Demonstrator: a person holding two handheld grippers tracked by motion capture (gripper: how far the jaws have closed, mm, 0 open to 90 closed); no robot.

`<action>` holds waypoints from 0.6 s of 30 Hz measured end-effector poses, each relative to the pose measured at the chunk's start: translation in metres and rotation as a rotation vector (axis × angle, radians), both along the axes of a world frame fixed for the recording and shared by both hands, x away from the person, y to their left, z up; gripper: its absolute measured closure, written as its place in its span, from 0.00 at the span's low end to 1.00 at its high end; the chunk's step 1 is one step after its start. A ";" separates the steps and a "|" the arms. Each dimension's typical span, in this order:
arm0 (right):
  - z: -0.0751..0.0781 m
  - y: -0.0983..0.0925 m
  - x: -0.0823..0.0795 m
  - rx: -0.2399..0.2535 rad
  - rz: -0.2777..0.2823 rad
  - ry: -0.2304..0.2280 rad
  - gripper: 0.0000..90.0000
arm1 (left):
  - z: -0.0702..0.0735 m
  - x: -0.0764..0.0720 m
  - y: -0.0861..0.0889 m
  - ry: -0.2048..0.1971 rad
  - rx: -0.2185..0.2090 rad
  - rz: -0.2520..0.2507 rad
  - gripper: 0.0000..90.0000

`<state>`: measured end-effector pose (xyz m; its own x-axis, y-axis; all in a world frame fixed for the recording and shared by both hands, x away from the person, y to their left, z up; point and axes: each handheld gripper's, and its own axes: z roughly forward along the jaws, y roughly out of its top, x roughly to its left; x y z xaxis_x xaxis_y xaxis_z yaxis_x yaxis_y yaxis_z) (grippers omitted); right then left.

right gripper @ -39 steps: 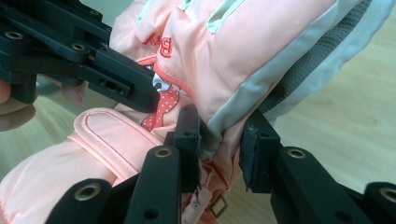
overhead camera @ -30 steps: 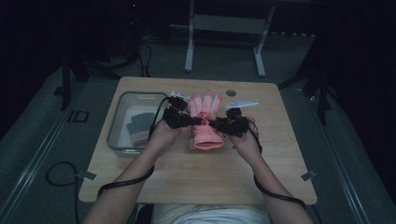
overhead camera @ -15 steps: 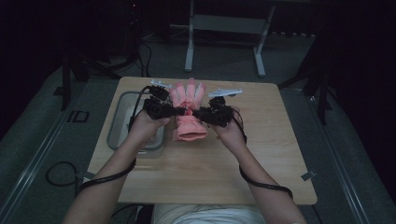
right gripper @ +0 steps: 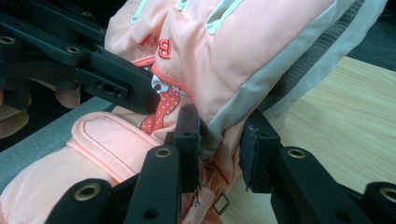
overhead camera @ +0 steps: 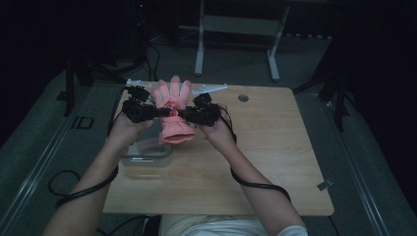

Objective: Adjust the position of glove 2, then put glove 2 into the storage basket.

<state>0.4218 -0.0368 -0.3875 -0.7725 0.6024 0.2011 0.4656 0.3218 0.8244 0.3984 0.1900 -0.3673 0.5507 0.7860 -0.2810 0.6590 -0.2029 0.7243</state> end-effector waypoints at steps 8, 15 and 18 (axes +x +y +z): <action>0.002 0.033 0.005 0.010 0.026 0.004 0.79 | 0.003 -0.002 0.029 -0.001 0.006 0.046 0.82; -0.009 0.058 0.012 0.022 0.029 0.018 0.79 | -0.006 0.005 0.052 0.025 0.033 0.070 0.82; -0.019 0.069 0.015 0.025 0.010 0.036 0.79 | -0.014 0.011 0.060 0.046 0.038 0.076 0.82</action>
